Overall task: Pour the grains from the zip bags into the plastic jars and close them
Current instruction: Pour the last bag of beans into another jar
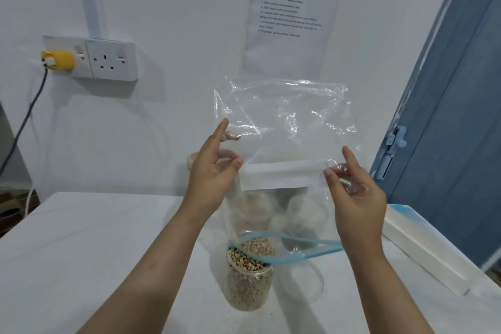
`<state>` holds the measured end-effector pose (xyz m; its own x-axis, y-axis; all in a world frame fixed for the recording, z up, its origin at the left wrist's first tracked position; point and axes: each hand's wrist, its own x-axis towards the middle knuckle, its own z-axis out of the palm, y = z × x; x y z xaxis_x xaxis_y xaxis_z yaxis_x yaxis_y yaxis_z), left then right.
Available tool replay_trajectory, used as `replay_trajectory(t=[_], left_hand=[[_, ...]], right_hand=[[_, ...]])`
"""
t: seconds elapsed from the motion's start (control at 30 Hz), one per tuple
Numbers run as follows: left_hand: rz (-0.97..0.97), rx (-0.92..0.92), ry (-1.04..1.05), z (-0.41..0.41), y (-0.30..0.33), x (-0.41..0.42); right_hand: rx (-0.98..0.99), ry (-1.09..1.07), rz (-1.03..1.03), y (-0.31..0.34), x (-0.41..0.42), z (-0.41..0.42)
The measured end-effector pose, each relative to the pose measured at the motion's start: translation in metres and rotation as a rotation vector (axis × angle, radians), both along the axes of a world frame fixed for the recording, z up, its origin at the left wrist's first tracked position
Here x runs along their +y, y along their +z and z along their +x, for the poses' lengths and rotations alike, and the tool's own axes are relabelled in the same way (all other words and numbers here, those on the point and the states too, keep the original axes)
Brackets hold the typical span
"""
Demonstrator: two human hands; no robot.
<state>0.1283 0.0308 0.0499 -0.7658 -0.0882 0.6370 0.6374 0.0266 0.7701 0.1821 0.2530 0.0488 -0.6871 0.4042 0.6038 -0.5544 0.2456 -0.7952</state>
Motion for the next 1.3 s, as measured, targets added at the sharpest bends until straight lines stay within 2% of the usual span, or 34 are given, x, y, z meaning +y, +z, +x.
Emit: replay_trajectory(t=[0.53,0.67,0.87,0.97,1.13,1.3], left_hand=[[-0.082,-0.001,-0.02,0.0,0.005,0.008],[-0.098,-0.04,-0.104,0.003,0.0,0.007],[-0.262,-0.227,-0.212,0.026,-0.053,-0.007],[-0.417,-0.208,-0.187,0.034,-0.077,-0.01],[-0.502,-0.134,-0.117,0.027,-0.089,-0.012],[-0.478,-0.112,-0.067,0.02,-0.089,-0.006]], right_hand=[[0.046,-0.038,-0.06,-0.008,0.006,-0.001],[0.057,-0.009,-0.057,-0.013,0.006,-0.002],[0.064,-0.014,-0.051,-0.018,0.008,0.0],[0.044,-0.024,-0.064,-0.019,0.009,0.0],[-0.076,-0.021,0.21,-0.017,0.015,0.008],[-0.254,0.085,0.354,-0.022,0.025,0.014]])
